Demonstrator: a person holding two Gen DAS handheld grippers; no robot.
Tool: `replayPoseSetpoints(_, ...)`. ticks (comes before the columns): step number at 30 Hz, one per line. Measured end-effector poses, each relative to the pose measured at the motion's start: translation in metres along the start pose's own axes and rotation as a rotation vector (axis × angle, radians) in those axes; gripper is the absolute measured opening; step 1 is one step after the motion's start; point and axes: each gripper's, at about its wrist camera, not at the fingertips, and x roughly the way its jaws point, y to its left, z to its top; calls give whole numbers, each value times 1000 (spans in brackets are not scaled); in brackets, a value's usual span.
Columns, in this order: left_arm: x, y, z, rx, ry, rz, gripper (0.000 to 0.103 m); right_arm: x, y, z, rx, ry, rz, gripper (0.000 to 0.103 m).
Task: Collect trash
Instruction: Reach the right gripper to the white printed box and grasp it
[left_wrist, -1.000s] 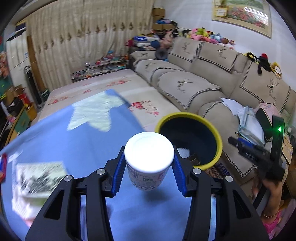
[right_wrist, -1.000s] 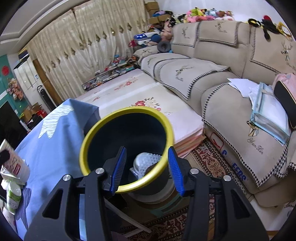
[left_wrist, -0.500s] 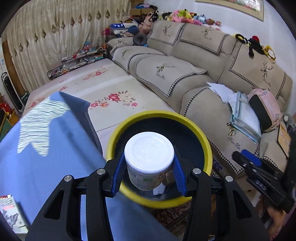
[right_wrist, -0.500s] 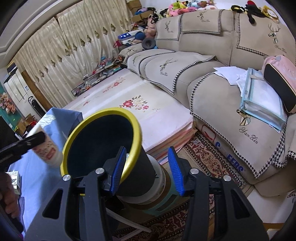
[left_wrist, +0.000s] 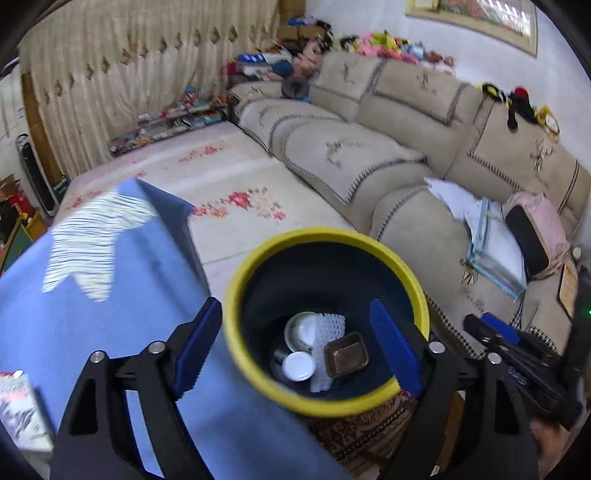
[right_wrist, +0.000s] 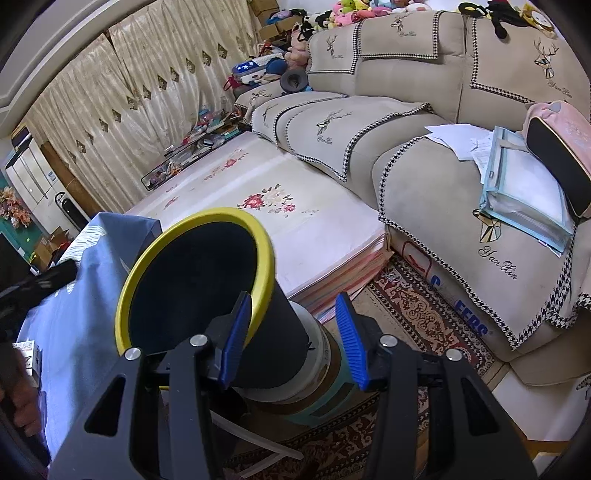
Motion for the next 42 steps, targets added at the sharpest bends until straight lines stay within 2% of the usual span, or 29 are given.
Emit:
replayPoseSetpoints(3,-50,16,-13,-33,-80,27,94,-1,8,-1,-16,3,8,46)
replayPoseSetpoints(6,-97,35,-27,-52,-148,76,98,-2,22,-2,-41,6,25,47)
replayPoseSetpoints(10,-147,65,-51,-68,-203,165,98,-8,47,-5,-91,5,52,49)
replayPoseSetpoints(17,-229,146,-104,-210,-245,303,98,-17,98,-10,-183,4,112,50)
replayPoseSetpoints(22,-281,206,-129,-289,-314,396,98,-27,155,-13,-280,-6,176,50)
replayPoseSetpoints(25,-307,240,-133,-303,-364,461,98,-35,190,-16,-340,-23,208,50)
replayPoseSetpoints(28,-323,275,-137,-303,-384,530,98,-42,231,-22,-404,-23,262,51)
replayPoseSetpoints(35,-343,361,-154,-369,-412,592,98,-53,316,-57,-544,12,377,52)
replayPoseSetpoints(40,-331,408,-163,-449,-414,632,98,-60,359,-95,-639,67,455,54)
replayPoseSetpoints(42,-323,418,-170,-484,-377,636,98,-60,371,-108,-663,98,487,54)
